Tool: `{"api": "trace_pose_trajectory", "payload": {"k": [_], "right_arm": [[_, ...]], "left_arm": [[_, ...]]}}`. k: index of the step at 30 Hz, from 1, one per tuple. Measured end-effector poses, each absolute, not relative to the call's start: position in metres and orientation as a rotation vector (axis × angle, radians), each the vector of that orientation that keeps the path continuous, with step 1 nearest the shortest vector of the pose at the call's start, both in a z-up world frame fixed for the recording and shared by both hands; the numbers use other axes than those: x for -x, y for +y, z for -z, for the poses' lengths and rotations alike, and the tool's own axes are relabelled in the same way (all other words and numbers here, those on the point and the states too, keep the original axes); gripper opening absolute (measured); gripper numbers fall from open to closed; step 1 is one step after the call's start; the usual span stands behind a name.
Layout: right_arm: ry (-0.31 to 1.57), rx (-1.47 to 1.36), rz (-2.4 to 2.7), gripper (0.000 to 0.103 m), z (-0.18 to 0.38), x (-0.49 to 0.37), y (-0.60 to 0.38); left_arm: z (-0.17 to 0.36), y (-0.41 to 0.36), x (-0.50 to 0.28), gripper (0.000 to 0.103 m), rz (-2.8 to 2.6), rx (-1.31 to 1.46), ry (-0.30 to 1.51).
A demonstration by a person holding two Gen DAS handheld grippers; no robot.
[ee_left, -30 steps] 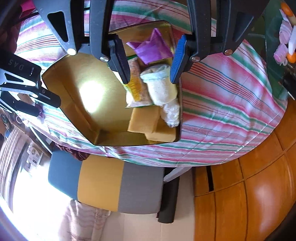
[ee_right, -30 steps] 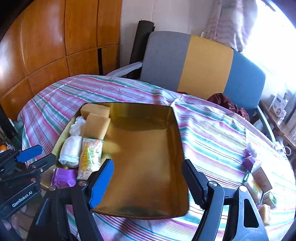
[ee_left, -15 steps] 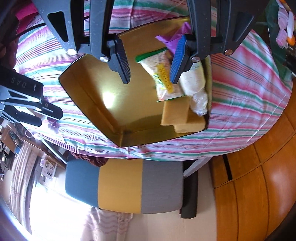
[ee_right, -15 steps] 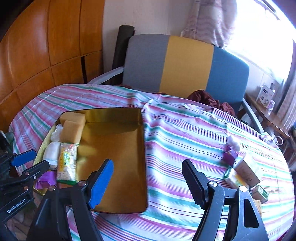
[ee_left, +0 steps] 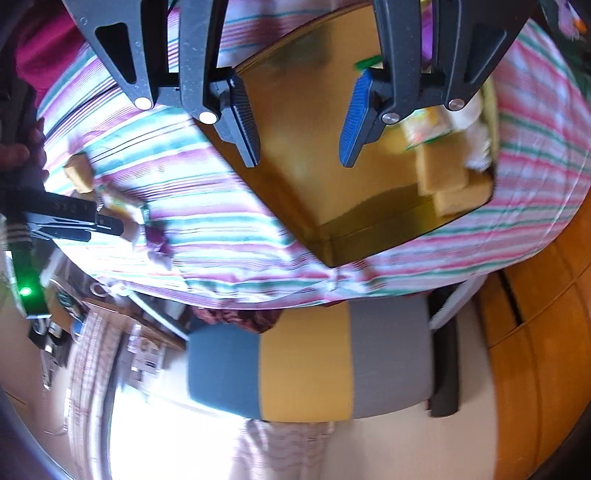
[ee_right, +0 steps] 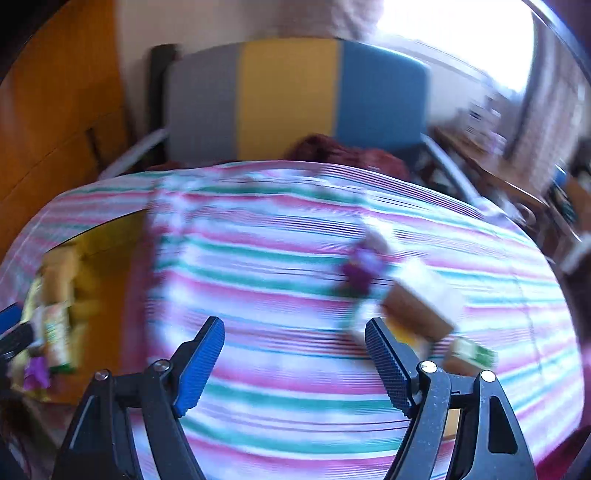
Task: Organize objects
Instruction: 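Move both tools back to the pile and grasp the purple packet with the left tool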
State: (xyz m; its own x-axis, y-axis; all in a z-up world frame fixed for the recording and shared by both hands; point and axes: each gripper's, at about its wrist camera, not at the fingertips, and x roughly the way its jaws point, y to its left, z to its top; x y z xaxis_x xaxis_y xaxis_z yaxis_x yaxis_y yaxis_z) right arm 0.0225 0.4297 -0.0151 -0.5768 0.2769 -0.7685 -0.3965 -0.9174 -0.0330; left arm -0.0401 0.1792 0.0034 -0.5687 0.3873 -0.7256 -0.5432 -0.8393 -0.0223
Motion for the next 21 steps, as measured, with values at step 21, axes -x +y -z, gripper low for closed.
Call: {"api": "trace_pose_trajectory", "payload": {"k": [21], "right_arm": [[0.762, 0.945, -2.250, 0.082, 0.043, -0.083, 0.583]], "left_arm": [[0.038, 0.432, 0.104, 0.053, -1.938, 1.144, 0.387]]}}
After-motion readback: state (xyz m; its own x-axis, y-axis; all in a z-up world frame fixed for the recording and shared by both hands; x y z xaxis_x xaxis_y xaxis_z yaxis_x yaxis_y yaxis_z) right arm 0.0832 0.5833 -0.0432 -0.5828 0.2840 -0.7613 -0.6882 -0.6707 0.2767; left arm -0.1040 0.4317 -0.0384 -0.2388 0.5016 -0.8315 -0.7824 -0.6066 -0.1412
